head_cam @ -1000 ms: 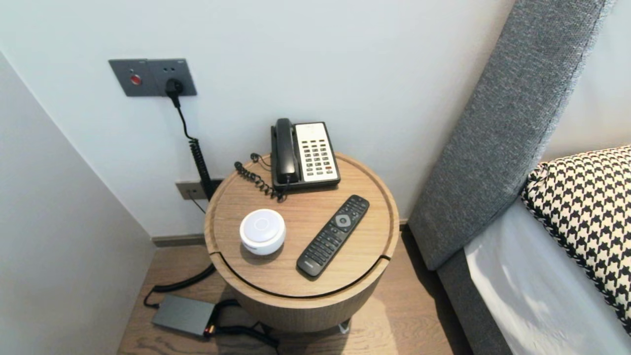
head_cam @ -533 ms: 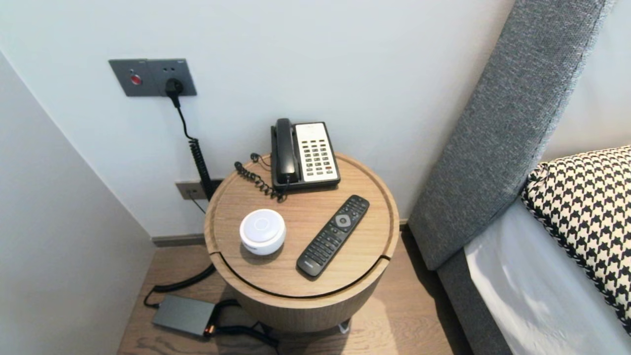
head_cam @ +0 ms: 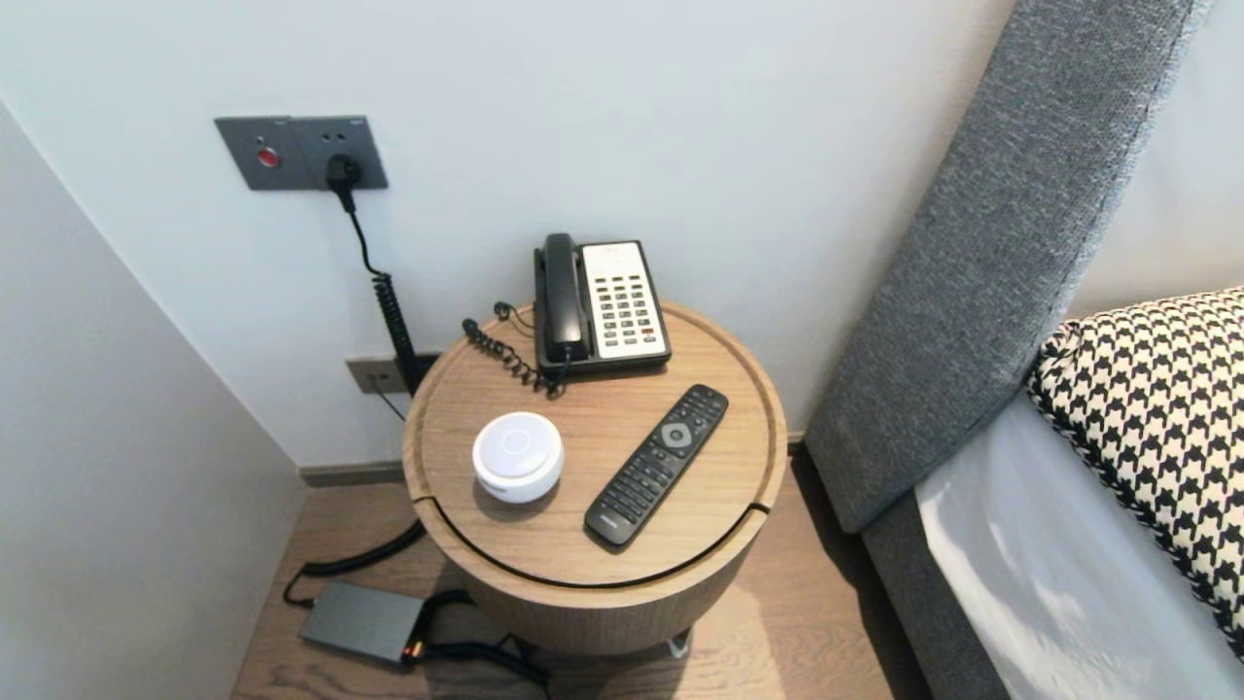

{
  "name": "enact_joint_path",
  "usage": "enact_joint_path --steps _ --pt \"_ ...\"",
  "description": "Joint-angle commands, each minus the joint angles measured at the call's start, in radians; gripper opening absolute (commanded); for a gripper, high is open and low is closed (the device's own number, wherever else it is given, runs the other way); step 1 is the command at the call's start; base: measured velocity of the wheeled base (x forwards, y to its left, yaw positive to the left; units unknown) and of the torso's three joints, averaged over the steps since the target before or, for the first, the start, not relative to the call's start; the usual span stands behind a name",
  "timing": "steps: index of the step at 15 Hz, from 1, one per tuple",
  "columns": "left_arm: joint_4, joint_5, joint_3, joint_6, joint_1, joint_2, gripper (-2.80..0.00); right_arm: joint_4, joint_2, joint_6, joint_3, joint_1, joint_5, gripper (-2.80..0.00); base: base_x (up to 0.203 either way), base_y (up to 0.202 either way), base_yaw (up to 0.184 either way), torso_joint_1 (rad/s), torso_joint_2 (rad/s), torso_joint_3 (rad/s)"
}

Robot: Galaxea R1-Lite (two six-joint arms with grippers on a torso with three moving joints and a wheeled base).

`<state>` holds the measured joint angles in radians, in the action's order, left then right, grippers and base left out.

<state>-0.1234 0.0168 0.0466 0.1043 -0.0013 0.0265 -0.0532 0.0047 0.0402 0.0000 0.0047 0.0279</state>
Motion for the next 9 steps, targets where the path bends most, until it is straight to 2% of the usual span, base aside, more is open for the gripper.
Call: enact_joint_path --steps 1,3,9 --pt "0.019 -0.004 -0.012 0.0 -0.002 -0.027 -2.8 0.0 0.001 0.001 0.026 0.001 0.0 -2.8 0.0 0.0 0.0 0.0 0.0 0.0" --pt "0.159 -0.001 -0.05 0.001 -0.002 -0.027 -2.8 0.0 0.001 0.001 0.026 0.001 0.0 -2.8 0.0 0.0 0.0 0.0 0.0 0.0" --pt "0.142 -0.003 -0.06 -0.025 -0.002 -0.028 -2.8 0.0 0.001 0.001 0.026 0.0 0.0 -2.8 0.0 0.0 0.0 0.0 0.0 0.0"
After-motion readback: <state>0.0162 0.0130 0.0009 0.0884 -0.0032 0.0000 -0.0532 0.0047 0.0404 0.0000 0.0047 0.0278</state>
